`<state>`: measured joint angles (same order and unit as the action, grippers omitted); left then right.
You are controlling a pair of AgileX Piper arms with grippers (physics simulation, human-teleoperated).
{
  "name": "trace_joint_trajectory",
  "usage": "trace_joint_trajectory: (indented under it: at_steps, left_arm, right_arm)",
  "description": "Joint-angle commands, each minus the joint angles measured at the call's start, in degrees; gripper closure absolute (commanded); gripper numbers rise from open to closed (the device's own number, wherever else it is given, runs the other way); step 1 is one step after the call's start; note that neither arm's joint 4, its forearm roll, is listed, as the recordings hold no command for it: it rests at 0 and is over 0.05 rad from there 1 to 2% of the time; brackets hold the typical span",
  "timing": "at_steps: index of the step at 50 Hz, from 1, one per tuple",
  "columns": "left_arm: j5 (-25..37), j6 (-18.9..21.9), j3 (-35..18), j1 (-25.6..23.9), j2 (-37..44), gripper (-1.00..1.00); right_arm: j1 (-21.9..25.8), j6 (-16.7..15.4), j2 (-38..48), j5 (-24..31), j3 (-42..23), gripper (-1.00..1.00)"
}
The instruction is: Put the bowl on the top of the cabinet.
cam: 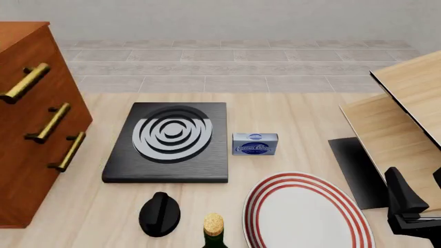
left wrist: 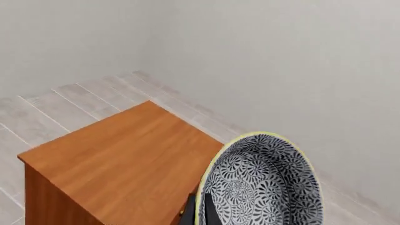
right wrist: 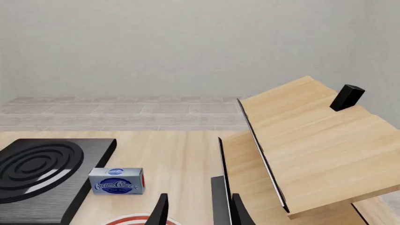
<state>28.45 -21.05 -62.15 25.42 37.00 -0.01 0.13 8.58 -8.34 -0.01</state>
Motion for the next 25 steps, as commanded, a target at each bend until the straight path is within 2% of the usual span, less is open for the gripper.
trace_joint_trajectory:
  at_steps: [1,11,20,22,25]
  left_arm:
    - [-1.73,-6.83,-0.02,3.21,2.84,1.0]
    - [-3.12,-10.37,0.59,7.0,7.22,1.0]
    - [-3.05,-10.81,0.24,7.44,7.64,1.0]
    - [-2.81,-13.04,0.44,7.62,8.35,1.0]
    - [-3.13,-13.32,0.11,8.86,9.7,1.0]
  right_arm:
    - [0.0,0.0,-0.03,0.02,0.0,-1.0]
    - [0.0,0.02,0.02,-0.01,0.0,-1.0]
    - [-0.02,-0.01,-0.01,0.01,0.0,-1.0]
    - [0.0,0.0,-0.03,0.02,0.0,-1.0]
    - [-0.01,0.0,-0.03,0.02,0.0,-1.0]
